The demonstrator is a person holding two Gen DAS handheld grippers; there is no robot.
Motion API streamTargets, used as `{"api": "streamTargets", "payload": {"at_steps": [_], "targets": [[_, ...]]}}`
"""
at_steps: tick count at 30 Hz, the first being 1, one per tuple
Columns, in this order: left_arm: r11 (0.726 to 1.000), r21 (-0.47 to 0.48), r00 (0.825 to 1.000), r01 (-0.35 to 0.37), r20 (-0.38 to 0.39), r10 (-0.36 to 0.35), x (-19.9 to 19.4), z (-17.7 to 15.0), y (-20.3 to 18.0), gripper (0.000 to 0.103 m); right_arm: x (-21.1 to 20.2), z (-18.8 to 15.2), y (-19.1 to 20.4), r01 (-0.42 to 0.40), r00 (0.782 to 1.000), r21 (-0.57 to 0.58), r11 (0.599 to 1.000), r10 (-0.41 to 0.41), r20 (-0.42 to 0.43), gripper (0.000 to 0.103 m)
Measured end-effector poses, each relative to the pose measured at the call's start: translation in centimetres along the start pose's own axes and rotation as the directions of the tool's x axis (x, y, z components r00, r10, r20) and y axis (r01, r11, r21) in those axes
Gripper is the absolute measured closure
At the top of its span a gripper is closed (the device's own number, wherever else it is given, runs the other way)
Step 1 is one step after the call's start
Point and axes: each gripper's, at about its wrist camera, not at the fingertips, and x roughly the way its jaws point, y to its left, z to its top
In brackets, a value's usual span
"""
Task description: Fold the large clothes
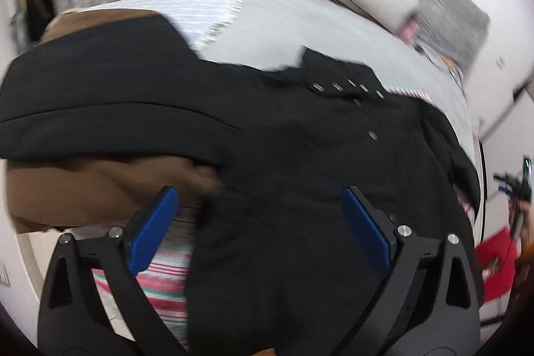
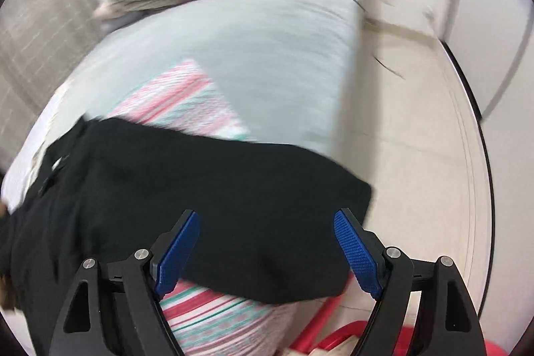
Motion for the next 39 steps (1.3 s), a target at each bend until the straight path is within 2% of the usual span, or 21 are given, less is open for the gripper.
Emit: {"api": "streamTargets", "payload": {"at_steps": [4,7,10,13,15,18,19,21,22,23,26,28,30,32,33,35,37,39], "targets": [[0.991,0.136,0.998,0.017,-0.058,-0.009,2.2,-0.1,-5.9,0.005,4.8,-0.2,-6.5,-0.002,0.999,0.205,0.979,0.012,-0.047,0.019],[0.976,0.214,0.996,0.034,-0.085,-0.016,3.5,-0.1,-9.3,0.005,7.8,-1.1,-9.5,-0.069,0.994,0.338,0.939,0.093,-0.056,0.019],[0.961,0.265,0.993,0.079,-0.103,-0.054,5.3,0.3,-12.9,0.005,10.0,-1.9,-11.6,-0.128,0.986,0.401,0.907,0.159,-0.044,0.019],[0.947,0.293,0.987,0.128,-0.132,-0.093,7.3,0.5,-16.2,0.005,11.8,-2.9,-13.9,-0.244,0.962,0.485,0.839,0.271,0.016,0.018],[0.936,0.308,0.98,0.167,-0.152,-0.125,8.6,0.7,-18.5,0.005,12.7,-3.4,-14.8,-0.283,0.949,0.55,0.786,0.311,0.045,0.016],[0.924,0.315,0.971,0.217,-0.163,-0.172,10.4,1.2,-21.2,0.005,13.6,-3.9,-14.9,-0.348,0.926,0.582,0.735,0.367,0.09,0.017],[0.923,0.312,0.969,0.228,-0.162,-0.184,11.0,1.4,-21.9,0.005,13.7,-3.9,-14.7,-0.373,0.917,0.586,0.72,0.383,0.112,0.021],[0.921,0.297,0.964,0.254,-0.161,-0.214,12.3,2.0,-23.5,0.005,13.0,-3.9,-14.9,-0.404,0.909,0.569,0.717,0.383,0.163,0.06],[0.917,0.285,0.957,0.278,-0.164,-0.239,13.1,2.3,-24.3,0.005,12.0,-3.6,-14.7,-0.395,0.917,0.555,0.732,0.354,0.185,0.092],[0.915,0.275,0.952,0.295,-0.168,-0.257,13.7,2.7,-25.1,0.005,11.0,-3.5,-14.3,-0.378,0.925,0.538,0.754,0.322,0.2,0.093],[0.908,0.264,0.943,0.326,-0.16,-0.292,15.7,3.6,-27.1,0.005,6.6,-1.3,-11.7,-0.249,0.955,0.371,0.894,0.162,0.25,0.094],[0.901,0.268,0.939,0.342,-0.144,-0.313,17.0,4.1,-28.8,0.005,3.7,0.9,-10.4,-0.194,0.946,0.299,0.934,0.098,0.308,0.095],[0.889,0.266,0.927,0.373,-0.132,-0.35,18.5,4.5,-30.3,0.006,0.4,4.2,-9.2,-0.109,0.926,0.253,0.961,0.006,0.376,0.095],[0.876,0.243,0.909,0.415,-0.137,-0.393,20.0,4.3,-31.7,0.006,-1.7,7.6,-8.0,-0.002,0.903,0.216,0.976,-0.091,0.42,0.095],[0.864,0.23,0.893,0.448,-0.151,-0.423,21.3,3.8,-32.6,0.006,-2.3,9.5,-7.1,0.054,0.89,0.189,0.98,-0.134,0.435,0.096],[0.856,0.218,0.882,0.468,-0.174,-0.438,23.1,2.8,-33.8,0.006,-1.7,12.6,-5.2,0.167,0.871,0.141,0.976,-0.213,0.443,0.096],[0.864,0.258,0.901,0.432,-0.169,-0.4,24.8,1.0,-35.3,0.006,0.8,14.3,-2.8,0.342,0.842,0.07,0.937,-0.338,0.42,0.095],[0.871,0.362,0.943,0.334,-0.125,-0.309,25.0,-0.6,-36.8,0.006,4.3,14.8,-1.0,0.448,0.832,0.01,0.894,-0.421,0.362,0.092]]}}
